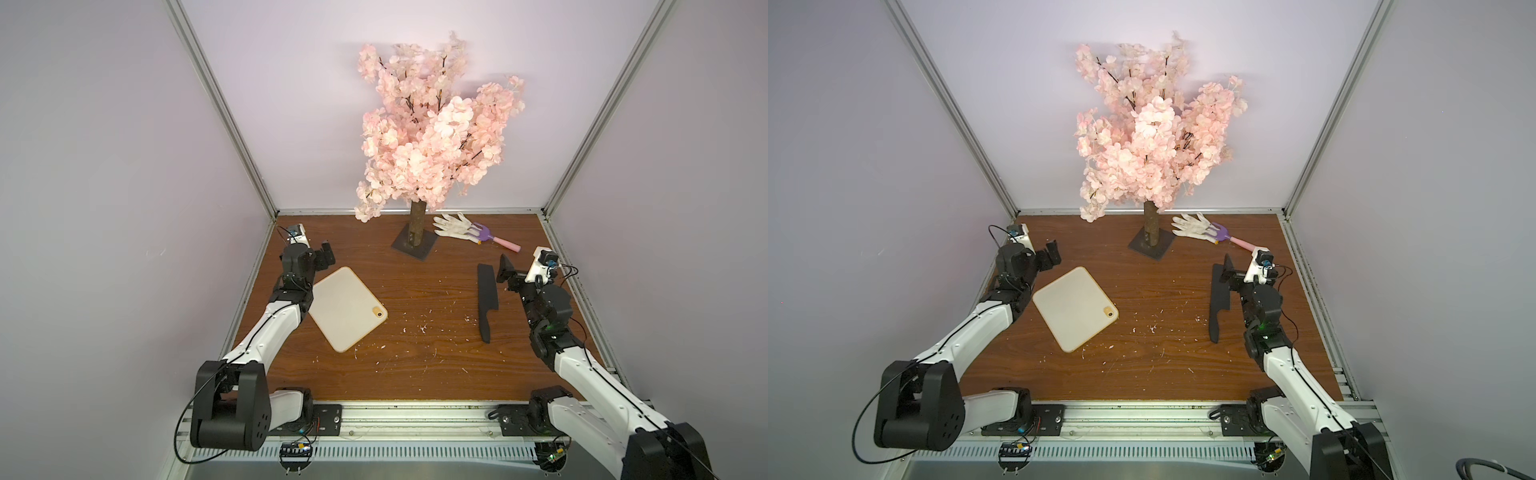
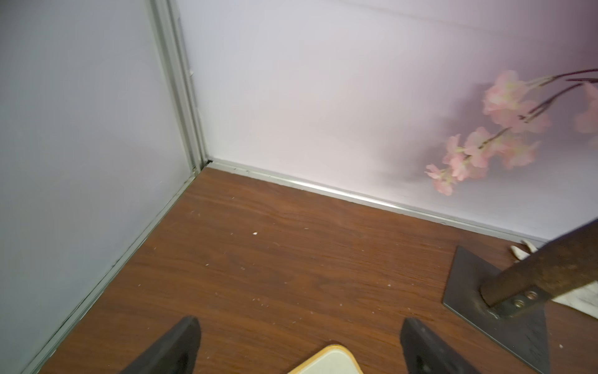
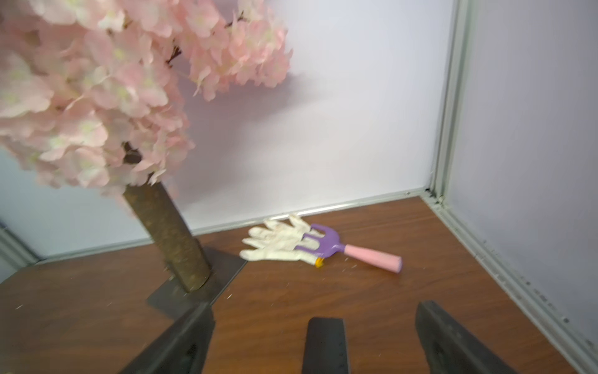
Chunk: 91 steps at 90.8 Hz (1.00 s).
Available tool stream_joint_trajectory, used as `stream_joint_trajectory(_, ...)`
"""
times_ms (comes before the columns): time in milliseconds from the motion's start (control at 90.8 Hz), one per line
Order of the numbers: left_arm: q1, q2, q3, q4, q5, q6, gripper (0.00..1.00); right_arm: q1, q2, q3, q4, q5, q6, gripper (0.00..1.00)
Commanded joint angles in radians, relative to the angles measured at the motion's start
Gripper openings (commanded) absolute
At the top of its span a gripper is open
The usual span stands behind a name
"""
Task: Align the knife with the edge of the cutting board
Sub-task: Adjust the work surface at the center of the board.
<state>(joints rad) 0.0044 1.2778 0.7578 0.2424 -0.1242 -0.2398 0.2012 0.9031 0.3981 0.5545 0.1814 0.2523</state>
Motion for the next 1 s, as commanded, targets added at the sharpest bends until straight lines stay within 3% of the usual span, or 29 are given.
stream_joint_trajectory(0,0.060,0.034,0.027,-0.172,0.064,-0.088,0.97,0.047,-0.037,0.043,-0.174,-0.162,0.100,0.99)
stream_joint_trajectory(154,0.182,0.096,0.040,-0.203,0.197,-0.155,0.99,0.176,0.013,0.154,-0.390,-0.120,0.172,1.00)
stream_joint_trajectory(253,0.219,0.146,0.045,-0.204,0.217,-0.162,0.99,0.265,0.071,0.175,-0.451,-0.087,0.206,1.00)
stream_joint_trajectory(672,0.244,0.375,0.144,-0.273,0.236,-0.158,0.99,0.539,0.164,0.063,-0.365,0.005,0.294,1.00)
stream_joint_trajectory(991,0.244,0.490,0.191,-0.343,0.314,-0.167,1.00,0.693,0.297,0.104,-0.310,0.051,0.334,1.00)
